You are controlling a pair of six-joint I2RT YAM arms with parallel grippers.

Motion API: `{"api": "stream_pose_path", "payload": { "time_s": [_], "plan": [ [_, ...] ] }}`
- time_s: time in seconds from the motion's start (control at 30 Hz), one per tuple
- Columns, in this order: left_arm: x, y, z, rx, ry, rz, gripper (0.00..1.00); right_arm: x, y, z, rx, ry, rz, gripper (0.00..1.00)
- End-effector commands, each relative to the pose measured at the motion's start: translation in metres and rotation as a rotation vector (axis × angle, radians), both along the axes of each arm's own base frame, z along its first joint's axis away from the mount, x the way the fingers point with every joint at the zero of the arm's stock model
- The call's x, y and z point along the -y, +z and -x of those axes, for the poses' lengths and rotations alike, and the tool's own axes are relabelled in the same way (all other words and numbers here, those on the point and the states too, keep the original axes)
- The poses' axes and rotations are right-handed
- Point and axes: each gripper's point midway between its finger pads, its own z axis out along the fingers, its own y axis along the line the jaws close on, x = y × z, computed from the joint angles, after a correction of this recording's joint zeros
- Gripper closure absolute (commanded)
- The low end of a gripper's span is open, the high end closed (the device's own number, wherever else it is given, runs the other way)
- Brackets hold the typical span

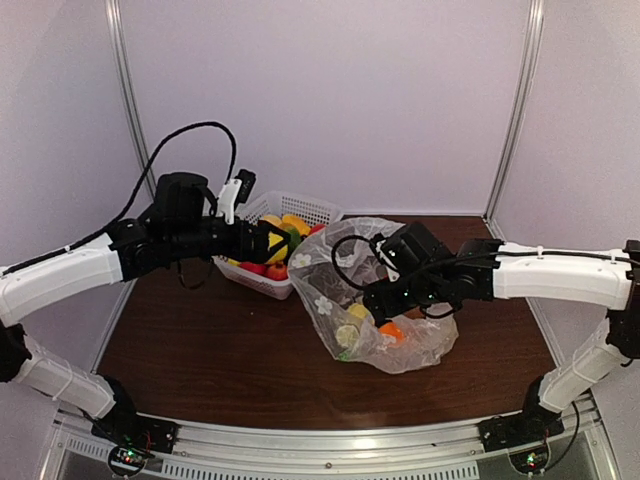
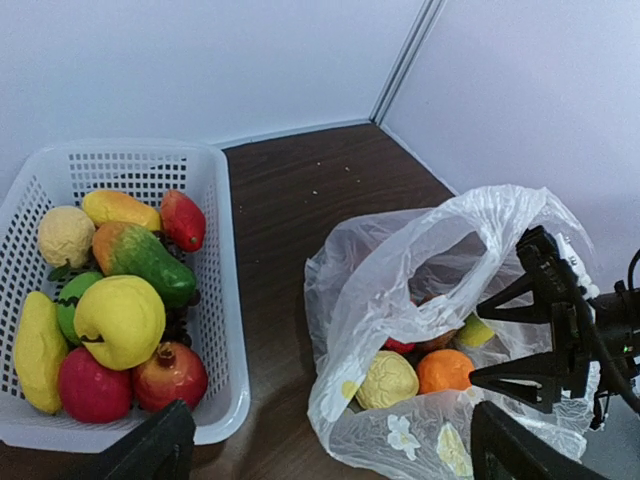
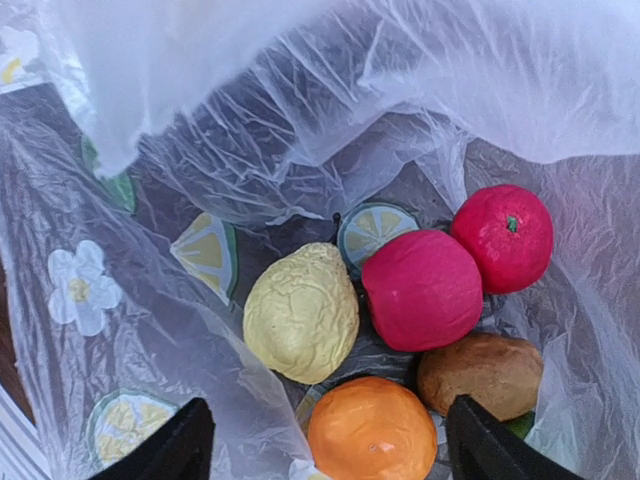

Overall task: Untie the knot of the plastic bag and take out the fruit
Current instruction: Adjust the bag opening for the takeout bag, then reach into the gripper in the takeout bag.

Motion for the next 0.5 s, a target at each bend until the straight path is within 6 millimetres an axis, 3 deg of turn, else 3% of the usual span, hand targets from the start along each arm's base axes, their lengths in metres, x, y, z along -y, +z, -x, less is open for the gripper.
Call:
{"api": "stream_pose_path", "payload": {
  "time_s": [0.0,0.17,0.33,0.47],
  "plan": [
    [-0.033,0.019,0.002,0.016,0.046,-0.087,0.02,-0.011,-0.003,-0.021,0.006,0.023,0.013,0.25],
    [-0.069,0.025,-0.01,0.046,0.1,-0.173,0.02,-0.025,0.018,-0.027,0.028,0.047,-0.02,0.21],
    [-0.105,0.009,-0.025,0.088,0.188,-0.174,0.03,-0.029,0.053,-0.021,0.049,0.076,-0.097,0.15],
    [-0.121,-0.003,-0.031,0.11,0.258,-0.205,0.02,-0.023,0.078,-0.015,0.075,0.076,-0.15,0.15]
  ]
}}
